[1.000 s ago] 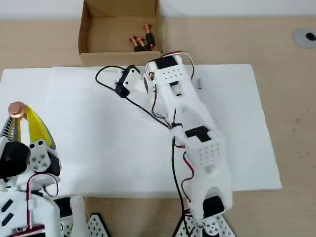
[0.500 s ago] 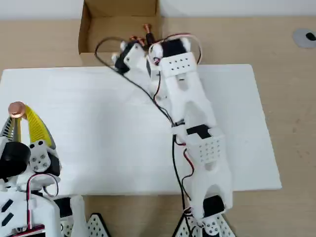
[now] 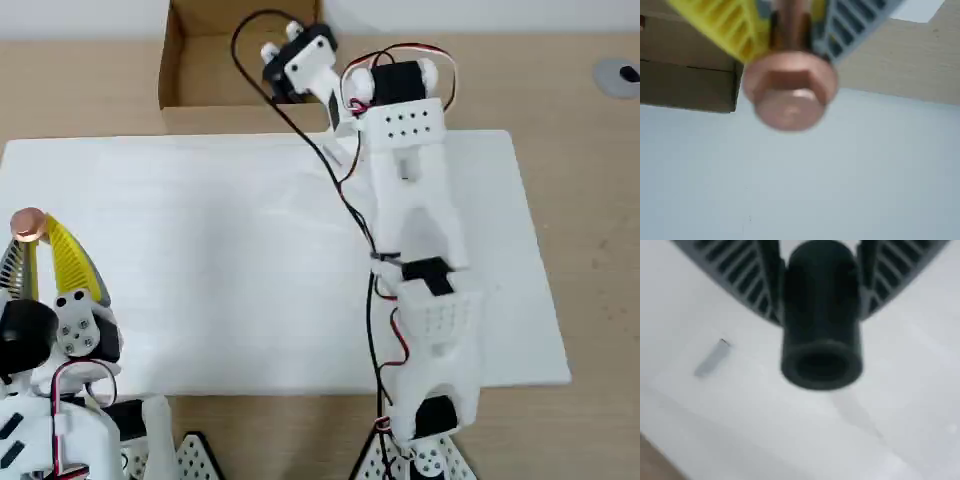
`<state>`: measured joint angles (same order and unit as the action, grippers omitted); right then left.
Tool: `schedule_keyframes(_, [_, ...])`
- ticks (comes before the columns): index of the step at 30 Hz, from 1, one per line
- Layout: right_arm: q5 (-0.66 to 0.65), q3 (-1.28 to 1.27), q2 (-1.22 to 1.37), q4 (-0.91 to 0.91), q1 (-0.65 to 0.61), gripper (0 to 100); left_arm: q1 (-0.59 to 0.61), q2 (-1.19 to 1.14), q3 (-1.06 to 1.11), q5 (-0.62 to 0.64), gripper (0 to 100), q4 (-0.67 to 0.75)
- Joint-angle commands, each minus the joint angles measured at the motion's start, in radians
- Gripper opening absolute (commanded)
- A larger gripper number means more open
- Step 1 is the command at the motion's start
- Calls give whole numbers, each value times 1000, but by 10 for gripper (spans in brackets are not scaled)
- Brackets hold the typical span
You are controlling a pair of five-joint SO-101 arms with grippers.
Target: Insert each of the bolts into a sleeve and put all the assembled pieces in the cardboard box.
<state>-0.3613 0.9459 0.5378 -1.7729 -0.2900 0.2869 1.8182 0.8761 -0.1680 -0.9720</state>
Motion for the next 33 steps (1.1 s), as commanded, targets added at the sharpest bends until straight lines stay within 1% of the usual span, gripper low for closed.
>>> schedule_keyframes(1, [54, 68, -234, -17, -67, 11, 5, 7, -48, 58, 5, 9])
schedule_keyframes(5, [86, 7, -456, -15, -166, 11, 8, 7, -41, 135, 5, 38])
schedule_keyframes(9, [114, -191, -619, -15, -248, 11, 8, 4, -40, 219, 5, 98])
schedule_keyframes(13, [173, -371, -748, -14, -263, 11, 6, 1, -17, 264, 5, 184])
schedule_keyframes(20, [184, -611, -993, -11, -269, 11, 5, 1, 98, 267, 5, 396])
schedule_keyframes(21, [195, -641, -1033, 8, -277, 11, 3, 1, 110, 267, 5, 417])
schedule_keyframes(23, [261, -720, -1113, 48, -280, 10, -15, -1, 133, 278, 5, 450])
schedule_keyframes(25, [287, -832, -1191, 103, -283, 10, -46, -1, 155, 296, 5, 471])
schedule_keyframes(28, [287, -1087, -1297, 245, -285, 10, -101, -1, 187, 299, 5, 502])
schedule_keyframes(30, [287, -1287, -1357, 391, -285, 10, -132, -1, 215, 298, 5, 529])
schedule_keyframes(33, [287, -1563, -1445, 698, -285, 10, -150, -1, 255, 301, 5, 568])
